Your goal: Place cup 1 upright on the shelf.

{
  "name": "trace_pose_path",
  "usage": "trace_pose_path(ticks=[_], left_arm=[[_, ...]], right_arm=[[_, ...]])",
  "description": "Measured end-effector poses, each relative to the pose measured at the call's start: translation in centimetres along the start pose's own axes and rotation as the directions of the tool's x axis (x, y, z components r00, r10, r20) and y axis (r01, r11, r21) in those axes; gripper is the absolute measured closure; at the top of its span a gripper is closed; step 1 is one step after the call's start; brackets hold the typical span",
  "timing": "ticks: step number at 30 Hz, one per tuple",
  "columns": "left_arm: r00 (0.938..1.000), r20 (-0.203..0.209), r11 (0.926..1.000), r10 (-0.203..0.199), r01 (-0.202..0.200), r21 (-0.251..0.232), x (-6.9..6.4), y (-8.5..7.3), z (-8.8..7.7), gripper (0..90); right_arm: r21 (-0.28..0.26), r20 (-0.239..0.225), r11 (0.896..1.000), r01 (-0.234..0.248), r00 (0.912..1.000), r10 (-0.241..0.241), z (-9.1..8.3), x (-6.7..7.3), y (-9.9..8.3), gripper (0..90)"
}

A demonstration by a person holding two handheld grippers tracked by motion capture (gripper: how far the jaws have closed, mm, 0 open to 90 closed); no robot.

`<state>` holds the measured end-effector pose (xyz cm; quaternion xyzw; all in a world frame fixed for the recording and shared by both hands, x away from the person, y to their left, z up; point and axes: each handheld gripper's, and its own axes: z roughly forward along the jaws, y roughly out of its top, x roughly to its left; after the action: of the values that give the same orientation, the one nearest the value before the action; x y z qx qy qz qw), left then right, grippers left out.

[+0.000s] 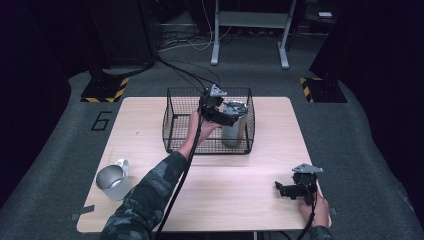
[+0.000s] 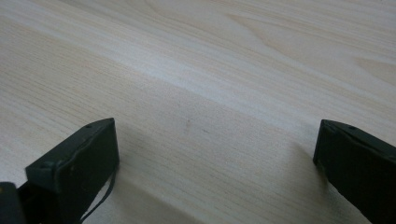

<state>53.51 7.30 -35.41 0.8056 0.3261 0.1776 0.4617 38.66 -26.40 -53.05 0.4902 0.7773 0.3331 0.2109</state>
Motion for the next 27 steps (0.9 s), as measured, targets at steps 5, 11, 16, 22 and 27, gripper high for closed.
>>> trace_pose_path(ticks=[5, 11, 16, 22, 27], left_arm=[[0.9999, -0.002, 0.9999, 0.016, -0.016, -0.004, -0.2, -0.5, -1.7, 0.2], [0.9995, -0.002, 0.9994, 0.032, -0.032, 0.017, -0.2, -1.7, -3.2, 0.2], [0.9999, -0.003, 0.9996, 0.016, -0.016, 0.023, 0.2, -3.0, -4.2, 0.2], [0.9991, -0.006, 0.9985, 0.041, -0.041, 0.035, -0.1, -3.9, -6.0, 0.2], [0.9989, -0.016, 0.9984, 0.045, -0.045, 0.036, -0.3, -5.1, -7.7, 0.1]], right_arm=[[0.002, 0.001, 1.000, 0.005, 1.0000, -0.005, 0.0, 0.0, 0.0, 0.0], [0.003, -0.001, 1.000, 0.005, 1.0000, -0.005, 0.0, 0.0, 0.0, 0.0], [0.003, -0.001, 1.000, 0.005, 1.0000, -0.005, 0.0, 0.0, 0.0, 0.0], [0.003, -0.001, 1.000, 0.004, 1.0000, -0.004, 0.0, 0.0, 0.0, 0.0], [0.003, -0.001, 1.000, 0.004, 1.0000, -0.004, 0.0, 0.0, 0.0, 0.0]])
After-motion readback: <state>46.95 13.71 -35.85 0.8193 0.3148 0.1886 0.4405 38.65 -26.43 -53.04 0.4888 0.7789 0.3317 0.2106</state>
